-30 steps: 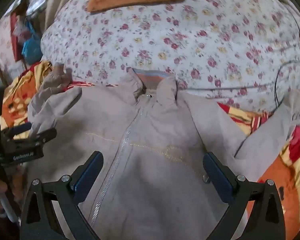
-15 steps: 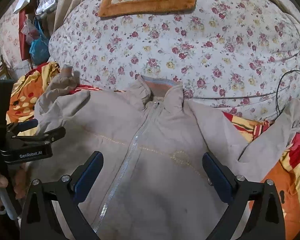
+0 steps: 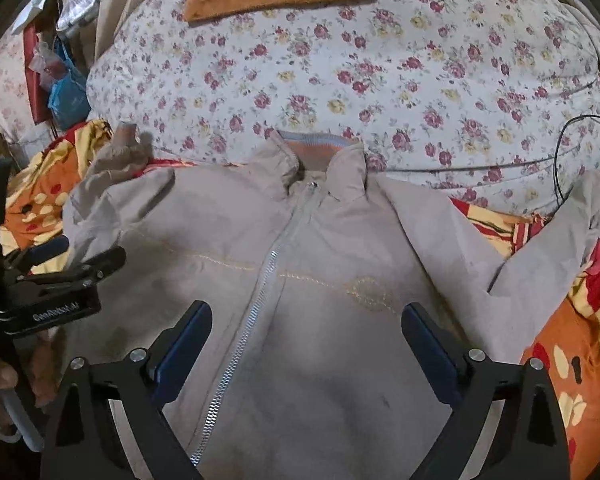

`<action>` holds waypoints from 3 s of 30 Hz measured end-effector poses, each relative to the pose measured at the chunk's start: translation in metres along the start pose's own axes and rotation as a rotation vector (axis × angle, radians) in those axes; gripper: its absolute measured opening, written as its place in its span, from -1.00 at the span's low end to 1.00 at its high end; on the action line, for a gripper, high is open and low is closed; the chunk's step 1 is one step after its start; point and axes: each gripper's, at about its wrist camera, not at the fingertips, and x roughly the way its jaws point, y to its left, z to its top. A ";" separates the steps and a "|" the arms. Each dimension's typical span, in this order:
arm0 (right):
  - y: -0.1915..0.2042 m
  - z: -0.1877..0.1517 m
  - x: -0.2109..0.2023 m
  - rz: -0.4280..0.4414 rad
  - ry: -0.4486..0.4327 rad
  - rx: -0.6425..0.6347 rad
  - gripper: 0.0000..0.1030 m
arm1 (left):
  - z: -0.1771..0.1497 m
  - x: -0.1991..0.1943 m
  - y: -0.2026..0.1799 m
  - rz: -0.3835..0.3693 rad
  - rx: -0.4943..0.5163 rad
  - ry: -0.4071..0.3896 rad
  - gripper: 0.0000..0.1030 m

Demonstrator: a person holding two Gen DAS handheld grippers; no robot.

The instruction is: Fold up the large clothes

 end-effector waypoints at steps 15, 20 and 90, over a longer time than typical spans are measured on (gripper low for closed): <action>0.004 -0.006 0.003 -0.045 0.003 -0.061 0.85 | 0.000 0.003 -0.001 0.008 0.000 0.006 1.00; -0.001 -0.006 0.004 -0.075 -0.009 -0.064 0.88 | -0.001 0.002 0.000 0.010 -0.001 0.004 1.00; -0.015 -0.013 0.031 -0.113 0.084 0.067 0.88 | -0.005 0.007 0.001 0.032 -0.010 0.025 1.00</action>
